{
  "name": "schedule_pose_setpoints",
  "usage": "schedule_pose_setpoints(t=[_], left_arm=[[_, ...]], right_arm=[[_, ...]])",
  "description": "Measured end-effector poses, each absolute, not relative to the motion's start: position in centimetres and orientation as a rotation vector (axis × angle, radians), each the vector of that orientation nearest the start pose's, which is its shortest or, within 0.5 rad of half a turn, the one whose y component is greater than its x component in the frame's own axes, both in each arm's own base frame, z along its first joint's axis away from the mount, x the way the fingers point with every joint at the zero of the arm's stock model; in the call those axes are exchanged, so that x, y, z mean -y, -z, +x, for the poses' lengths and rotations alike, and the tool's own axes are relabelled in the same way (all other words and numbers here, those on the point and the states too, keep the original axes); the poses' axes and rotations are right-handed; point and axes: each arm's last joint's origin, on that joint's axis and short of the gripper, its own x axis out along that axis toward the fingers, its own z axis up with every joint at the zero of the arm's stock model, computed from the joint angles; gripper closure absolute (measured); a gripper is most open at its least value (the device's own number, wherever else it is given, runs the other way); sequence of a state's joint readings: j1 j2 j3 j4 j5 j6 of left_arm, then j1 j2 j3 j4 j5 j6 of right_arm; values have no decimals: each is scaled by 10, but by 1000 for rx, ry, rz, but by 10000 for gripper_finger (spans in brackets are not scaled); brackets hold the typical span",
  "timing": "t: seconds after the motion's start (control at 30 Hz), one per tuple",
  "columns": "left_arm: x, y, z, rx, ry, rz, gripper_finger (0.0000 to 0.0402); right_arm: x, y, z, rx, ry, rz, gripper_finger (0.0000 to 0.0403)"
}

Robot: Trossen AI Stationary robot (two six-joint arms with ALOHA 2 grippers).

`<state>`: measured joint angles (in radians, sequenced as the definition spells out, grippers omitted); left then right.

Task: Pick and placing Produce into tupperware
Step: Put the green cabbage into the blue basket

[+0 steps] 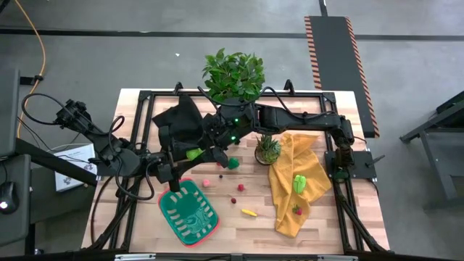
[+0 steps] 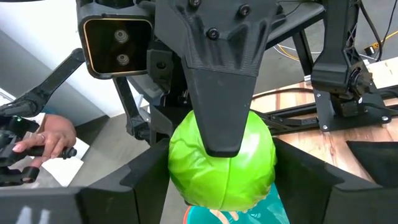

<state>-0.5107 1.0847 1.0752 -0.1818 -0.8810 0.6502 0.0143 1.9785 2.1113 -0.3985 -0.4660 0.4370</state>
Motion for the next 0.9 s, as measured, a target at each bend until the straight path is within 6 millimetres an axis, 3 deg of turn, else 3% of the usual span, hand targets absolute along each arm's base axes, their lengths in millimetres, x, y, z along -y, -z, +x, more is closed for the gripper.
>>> schedule_pose_setpoints(t=[0.9], left_arm=[[91,-378,209,-264,-310,764,208]], right_arm=[[-19,-413,450,-362,-413,490,171]])
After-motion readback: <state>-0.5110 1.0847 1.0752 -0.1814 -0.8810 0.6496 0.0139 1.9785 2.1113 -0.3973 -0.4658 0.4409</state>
